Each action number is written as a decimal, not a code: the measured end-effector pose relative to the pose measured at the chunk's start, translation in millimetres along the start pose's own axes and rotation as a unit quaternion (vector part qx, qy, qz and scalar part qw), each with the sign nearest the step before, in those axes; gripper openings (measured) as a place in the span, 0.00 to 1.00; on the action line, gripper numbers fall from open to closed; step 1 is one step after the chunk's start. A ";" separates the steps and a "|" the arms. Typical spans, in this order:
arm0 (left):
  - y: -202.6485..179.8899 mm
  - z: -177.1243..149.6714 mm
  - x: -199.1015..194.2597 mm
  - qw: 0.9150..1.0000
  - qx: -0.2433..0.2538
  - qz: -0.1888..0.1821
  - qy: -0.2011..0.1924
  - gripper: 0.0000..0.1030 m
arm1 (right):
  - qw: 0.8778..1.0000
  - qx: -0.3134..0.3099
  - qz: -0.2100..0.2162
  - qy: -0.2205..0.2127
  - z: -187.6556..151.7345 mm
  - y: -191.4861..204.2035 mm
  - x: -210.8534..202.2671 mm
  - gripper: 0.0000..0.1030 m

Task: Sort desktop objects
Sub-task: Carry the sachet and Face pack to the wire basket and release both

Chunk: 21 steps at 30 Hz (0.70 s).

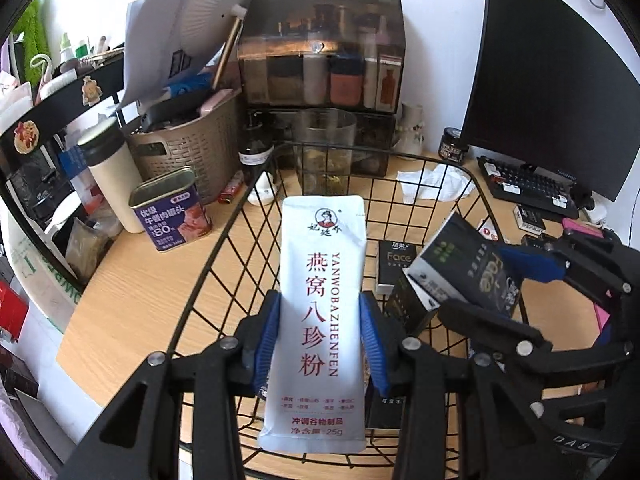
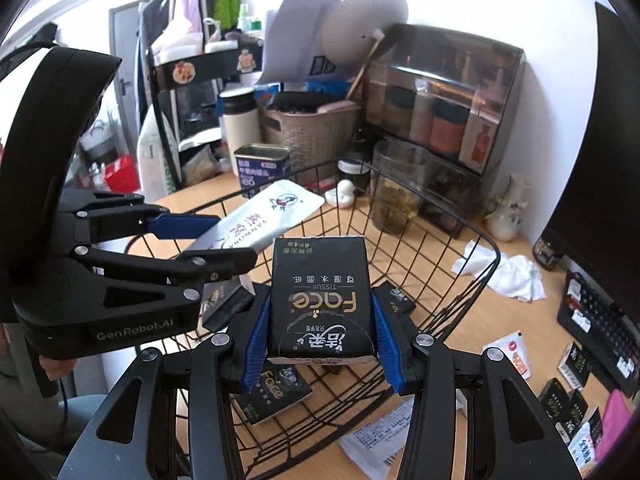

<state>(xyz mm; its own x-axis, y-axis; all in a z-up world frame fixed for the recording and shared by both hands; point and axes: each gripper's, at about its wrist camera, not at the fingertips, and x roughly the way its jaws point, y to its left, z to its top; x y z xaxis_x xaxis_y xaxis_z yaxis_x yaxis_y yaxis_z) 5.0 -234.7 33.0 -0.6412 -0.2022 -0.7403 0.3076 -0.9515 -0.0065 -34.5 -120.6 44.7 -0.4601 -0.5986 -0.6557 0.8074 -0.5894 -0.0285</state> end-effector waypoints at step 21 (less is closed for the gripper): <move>-17.8 6.7 -38.2 0.998 -0.012 -0.039 -0.045 0.67 | 0.999 0.026 -0.027 -0.027 -14.7 -32.3 -40.2 0.55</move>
<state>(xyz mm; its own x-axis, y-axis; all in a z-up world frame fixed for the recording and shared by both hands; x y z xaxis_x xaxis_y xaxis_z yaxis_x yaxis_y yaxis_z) 19.3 -211.6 66.0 -0.7241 -0.1488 -0.6734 0.2707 -0.9594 -0.0790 -36.6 -69.4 60.8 -0.5225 -0.5936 -0.6121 0.7613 -0.6480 -0.0215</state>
